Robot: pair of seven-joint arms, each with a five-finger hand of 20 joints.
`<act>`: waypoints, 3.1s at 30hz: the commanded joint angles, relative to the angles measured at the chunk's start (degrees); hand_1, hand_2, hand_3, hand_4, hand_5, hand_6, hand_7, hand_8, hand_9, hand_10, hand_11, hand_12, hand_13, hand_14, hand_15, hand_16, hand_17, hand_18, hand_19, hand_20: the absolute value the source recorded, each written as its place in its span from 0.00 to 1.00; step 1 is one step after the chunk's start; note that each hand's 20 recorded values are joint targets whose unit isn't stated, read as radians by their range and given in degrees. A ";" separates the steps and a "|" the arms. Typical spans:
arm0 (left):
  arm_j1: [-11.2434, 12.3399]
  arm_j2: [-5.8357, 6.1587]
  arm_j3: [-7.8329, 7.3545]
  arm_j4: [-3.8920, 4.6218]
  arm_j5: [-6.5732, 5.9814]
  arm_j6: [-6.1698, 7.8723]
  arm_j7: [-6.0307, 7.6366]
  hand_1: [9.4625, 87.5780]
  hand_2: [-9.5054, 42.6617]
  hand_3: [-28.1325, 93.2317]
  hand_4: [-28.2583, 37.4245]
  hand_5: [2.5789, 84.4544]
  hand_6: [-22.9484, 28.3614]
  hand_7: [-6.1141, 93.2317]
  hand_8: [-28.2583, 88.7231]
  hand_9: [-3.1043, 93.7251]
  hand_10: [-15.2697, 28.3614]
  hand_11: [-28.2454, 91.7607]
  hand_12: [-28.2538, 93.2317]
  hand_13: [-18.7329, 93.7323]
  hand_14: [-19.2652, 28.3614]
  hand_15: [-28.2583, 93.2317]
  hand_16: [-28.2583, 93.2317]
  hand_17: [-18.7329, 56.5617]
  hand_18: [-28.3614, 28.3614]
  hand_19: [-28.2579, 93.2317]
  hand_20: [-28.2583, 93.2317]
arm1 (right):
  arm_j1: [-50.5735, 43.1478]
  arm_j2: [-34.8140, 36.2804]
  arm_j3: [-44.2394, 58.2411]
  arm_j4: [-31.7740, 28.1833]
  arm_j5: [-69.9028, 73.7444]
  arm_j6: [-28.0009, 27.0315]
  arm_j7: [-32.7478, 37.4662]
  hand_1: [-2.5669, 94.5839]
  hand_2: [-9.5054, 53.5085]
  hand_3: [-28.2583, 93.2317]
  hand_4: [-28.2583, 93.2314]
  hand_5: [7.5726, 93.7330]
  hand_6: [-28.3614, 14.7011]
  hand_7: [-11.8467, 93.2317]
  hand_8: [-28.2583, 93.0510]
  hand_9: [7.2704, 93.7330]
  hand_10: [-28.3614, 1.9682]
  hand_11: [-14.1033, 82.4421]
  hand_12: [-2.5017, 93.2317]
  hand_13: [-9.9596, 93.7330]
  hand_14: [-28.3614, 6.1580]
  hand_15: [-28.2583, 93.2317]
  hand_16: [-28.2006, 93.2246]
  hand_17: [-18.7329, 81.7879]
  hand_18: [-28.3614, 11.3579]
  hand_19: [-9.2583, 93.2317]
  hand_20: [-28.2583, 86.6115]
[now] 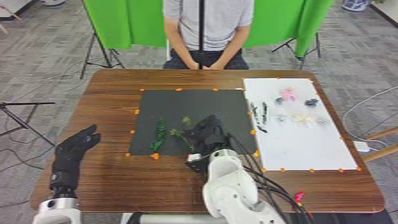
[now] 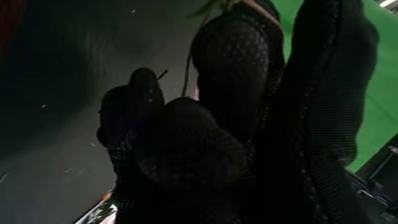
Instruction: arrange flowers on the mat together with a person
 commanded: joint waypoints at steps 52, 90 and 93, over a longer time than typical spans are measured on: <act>-1.61 -1.04 -0.40 -1.27 0.43 -6.15 2.40 0.21 0.08 0.82 0.05 0.58 0.55 0.17 0.19 0.54 0.68 0.39 0.33 0.53 0.75 0.33 0.22 0.43 0.70 0.26 0.40 | -42.51 11.78 46.00 -19.31 68.62 -12.55 -60.31 0.00 0.09 0.82 0.05 0.28 0.67 0.16 0.17 0.31 0.48 0.17 0.11 0.30 0.54 0.27 0.26 0.31 0.36 0.09 0.42; -1.03 -2.00 -0.24 -1.27 0.54 -5.85 2.23 0.21 0.07 0.82 0.05 0.58 0.55 0.17 0.19 0.55 0.68 0.38 0.33 0.53 0.75 0.33 0.22 0.43 0.70 0.26 0.41 | -39.85 10.84 44.01 -17.66 63.68 -13.14 -55.63 0.07 0.00 0.83 0.07 0.28 0.64 0.17 0.17 0.31 0.46 0.17 0.12 0.35 0.47 0.31 0.26 0.33 0.33 0.10 0.43; -1.05 -2.11 -0.22 -1.28 0.52 -5.82 2.16 0.21 0.08 0.82 0.05 0.58 0.55 0.17 0.19 0.55 0.68 0.38 0.33 0.53 0.75 0.33 0.22 0.43 0.70 0.26 0.41 | -39.80 10.81 43.99 -17.68 63.65 -12.96 -55.54 0.07 0.00 0.83 0.07 0.29 0.64 0.17 0.17 0.31 0.46 0.17 0.12 0.35 0.48 0.31 0.27 0.33 0.33 0.10 0.43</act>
